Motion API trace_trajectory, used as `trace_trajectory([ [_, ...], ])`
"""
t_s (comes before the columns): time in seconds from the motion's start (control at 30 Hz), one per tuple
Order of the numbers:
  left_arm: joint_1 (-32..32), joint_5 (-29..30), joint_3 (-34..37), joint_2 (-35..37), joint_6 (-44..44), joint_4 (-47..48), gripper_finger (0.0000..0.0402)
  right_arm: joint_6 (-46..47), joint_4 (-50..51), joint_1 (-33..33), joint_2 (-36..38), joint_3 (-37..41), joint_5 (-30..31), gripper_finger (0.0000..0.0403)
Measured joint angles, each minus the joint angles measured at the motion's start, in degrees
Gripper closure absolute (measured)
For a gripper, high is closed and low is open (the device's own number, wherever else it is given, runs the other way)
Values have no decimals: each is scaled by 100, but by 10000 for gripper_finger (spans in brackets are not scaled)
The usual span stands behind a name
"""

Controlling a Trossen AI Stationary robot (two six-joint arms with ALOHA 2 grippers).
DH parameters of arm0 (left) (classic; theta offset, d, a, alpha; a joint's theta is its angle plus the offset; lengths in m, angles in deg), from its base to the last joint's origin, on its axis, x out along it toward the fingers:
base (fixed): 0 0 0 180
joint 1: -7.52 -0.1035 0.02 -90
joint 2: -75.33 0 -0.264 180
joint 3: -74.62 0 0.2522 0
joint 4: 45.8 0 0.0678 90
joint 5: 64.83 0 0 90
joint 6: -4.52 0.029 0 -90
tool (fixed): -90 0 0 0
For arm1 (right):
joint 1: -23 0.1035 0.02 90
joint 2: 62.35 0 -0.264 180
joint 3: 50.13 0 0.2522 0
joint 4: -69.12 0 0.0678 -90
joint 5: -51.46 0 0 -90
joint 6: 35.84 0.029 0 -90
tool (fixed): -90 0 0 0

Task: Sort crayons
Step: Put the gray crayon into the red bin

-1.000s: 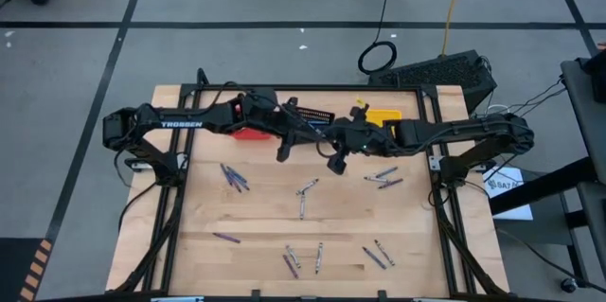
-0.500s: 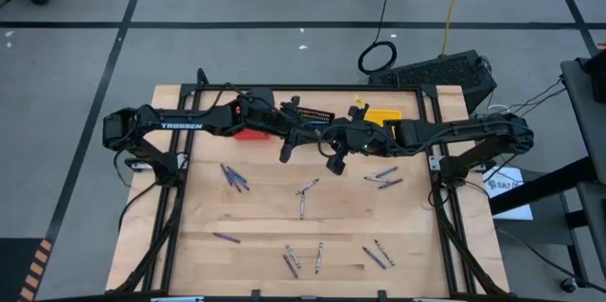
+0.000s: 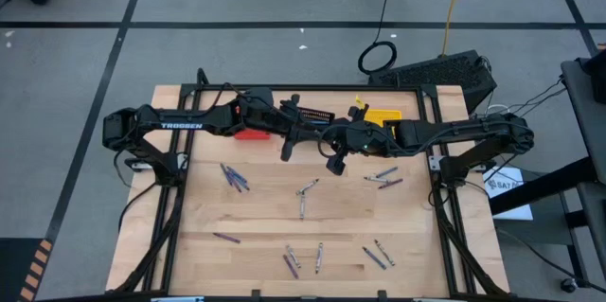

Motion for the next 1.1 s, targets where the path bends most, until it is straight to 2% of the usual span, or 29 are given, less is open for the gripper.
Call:
trace_trajectory([
  [0.2, -7, 152, 0, 0, 176, 4, 389, -9, 12, 0, 0, 0, 2, 402],
  [0.4, -7, 221, -2, 0, 427, 67, 388, 33, 19, -2, 0, 2, 4, 382],
  [0.63, -176, 586, -9, 6, 730, 601, 388, 288, 170, -1, 4, 4, 0, 334],
  [0.9, -637, 663, -9, 43, 1223, 1804, 388, 350, 515, -4, 2, 4, 0, 301],
  [1.1, -1066, 1232, -4, 86, 1665, 2837, 388, 348, 558, -2, 2, 4, 2, 298],
])
